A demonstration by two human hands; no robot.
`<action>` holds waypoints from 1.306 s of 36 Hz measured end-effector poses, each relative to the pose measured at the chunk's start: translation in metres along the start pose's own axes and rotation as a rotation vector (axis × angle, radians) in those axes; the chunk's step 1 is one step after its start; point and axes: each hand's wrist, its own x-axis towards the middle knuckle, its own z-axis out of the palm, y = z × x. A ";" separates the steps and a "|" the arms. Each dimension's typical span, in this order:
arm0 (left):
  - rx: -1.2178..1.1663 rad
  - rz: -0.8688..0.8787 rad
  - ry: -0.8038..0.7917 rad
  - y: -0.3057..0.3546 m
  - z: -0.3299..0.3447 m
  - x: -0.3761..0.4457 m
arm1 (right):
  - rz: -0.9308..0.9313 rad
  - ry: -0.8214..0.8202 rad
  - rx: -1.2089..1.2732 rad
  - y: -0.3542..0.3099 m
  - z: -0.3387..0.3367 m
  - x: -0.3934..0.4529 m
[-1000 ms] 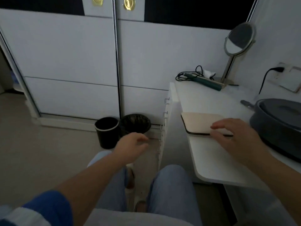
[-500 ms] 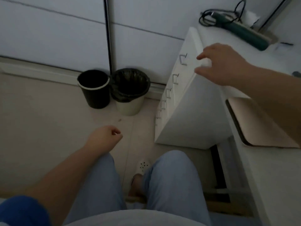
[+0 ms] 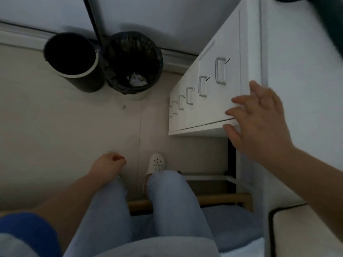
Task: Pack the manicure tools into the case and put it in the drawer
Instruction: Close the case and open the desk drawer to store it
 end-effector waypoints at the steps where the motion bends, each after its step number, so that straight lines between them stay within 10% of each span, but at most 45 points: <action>1: 0.025 -0.029 -0.019 -0.001 -0.006 -0.010 | 0.010 -0.016 0.021 -0.001 -0.002 0.000; 10: -0.074 -0.275 -0.006 0.037 -0.066 -0.103 | 0.121 -0.135 0.191 -0.004 -0.024 0.004; 30: 0.004 -0.161 0.096 0.120 -0.286 -0.090 | 0.799 -0.615 0.921 -0.079 -0.063 0.037; 39: 0.093 -0.015 0.038 0.218 -0.251 -0.065 | 1.410 -0.529 1.568 -0.030 -0.028 0.098; 47: 0.256 0.090 -0.132 0.281 -0.233 -0.017 | 1.948 -0.072 2.058 -0.017 -0.008 0.137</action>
